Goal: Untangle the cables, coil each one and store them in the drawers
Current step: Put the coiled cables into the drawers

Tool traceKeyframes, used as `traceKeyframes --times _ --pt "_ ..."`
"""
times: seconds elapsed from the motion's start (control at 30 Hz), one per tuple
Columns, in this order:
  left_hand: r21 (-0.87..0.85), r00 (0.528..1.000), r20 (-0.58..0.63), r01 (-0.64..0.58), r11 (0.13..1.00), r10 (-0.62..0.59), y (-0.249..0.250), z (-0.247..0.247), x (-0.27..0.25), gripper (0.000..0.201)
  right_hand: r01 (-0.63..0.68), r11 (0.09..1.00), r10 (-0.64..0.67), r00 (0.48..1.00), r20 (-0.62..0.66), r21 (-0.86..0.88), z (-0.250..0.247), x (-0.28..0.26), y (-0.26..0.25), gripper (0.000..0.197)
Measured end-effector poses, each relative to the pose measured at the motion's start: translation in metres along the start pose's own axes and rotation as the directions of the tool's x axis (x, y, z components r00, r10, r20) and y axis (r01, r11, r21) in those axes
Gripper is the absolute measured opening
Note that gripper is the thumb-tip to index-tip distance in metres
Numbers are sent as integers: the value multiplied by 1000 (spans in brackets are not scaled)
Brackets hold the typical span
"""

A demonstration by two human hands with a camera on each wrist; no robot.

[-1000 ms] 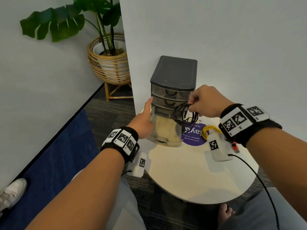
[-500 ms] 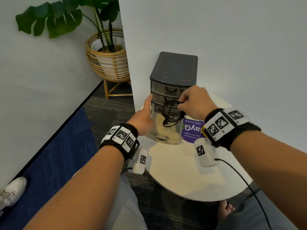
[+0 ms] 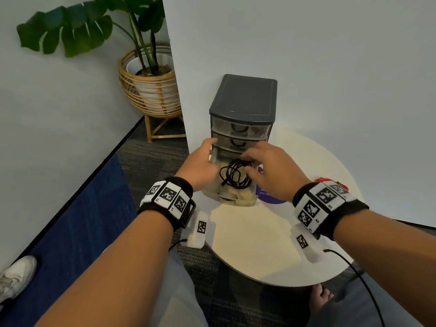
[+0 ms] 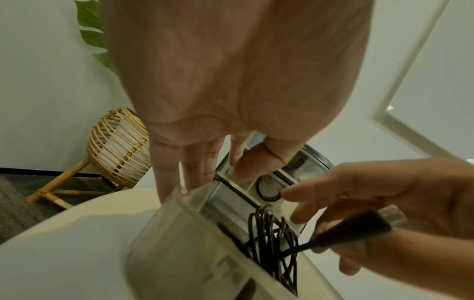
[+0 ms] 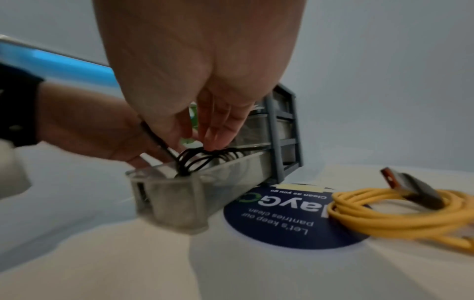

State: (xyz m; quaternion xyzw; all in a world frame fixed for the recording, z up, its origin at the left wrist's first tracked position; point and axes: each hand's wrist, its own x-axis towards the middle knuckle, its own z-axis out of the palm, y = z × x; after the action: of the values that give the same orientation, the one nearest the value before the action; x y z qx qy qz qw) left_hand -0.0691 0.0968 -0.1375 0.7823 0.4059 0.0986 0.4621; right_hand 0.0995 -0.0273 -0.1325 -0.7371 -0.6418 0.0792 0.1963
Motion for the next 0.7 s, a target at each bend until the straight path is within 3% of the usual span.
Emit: traceKeyframes --times 0.07,0.17,0.33,0.43,0.5,0.7 --pt "-1 1000 -4 3 1000 -3 0 1 0 68 127 991 -122 987 102 -44 6 -6 -8 33" --pt "19 1000 -13 8 1000 -8 -1 2 1 65 207 973 -181 959 220 -101 16 -6 -18 37" --pt "28 999 -39 2 1000 -1 -3 4 4 50 125 971 -69 963 261 -203 26 14 -19 33" --pt "140 989 -143 -25 990 45 -6 5 7 24 76 964 -2 960 280 -253 30 21 -17 39" --pt "201 976 -195 -59 978 99 -5 3 6 18 73 950 20 956 293 -304 33 23 -19 42" --pt "216 965 -21 -251 944 262 -4 5 9 7 72 919 36 964 263 -388 37 27 -14 29"
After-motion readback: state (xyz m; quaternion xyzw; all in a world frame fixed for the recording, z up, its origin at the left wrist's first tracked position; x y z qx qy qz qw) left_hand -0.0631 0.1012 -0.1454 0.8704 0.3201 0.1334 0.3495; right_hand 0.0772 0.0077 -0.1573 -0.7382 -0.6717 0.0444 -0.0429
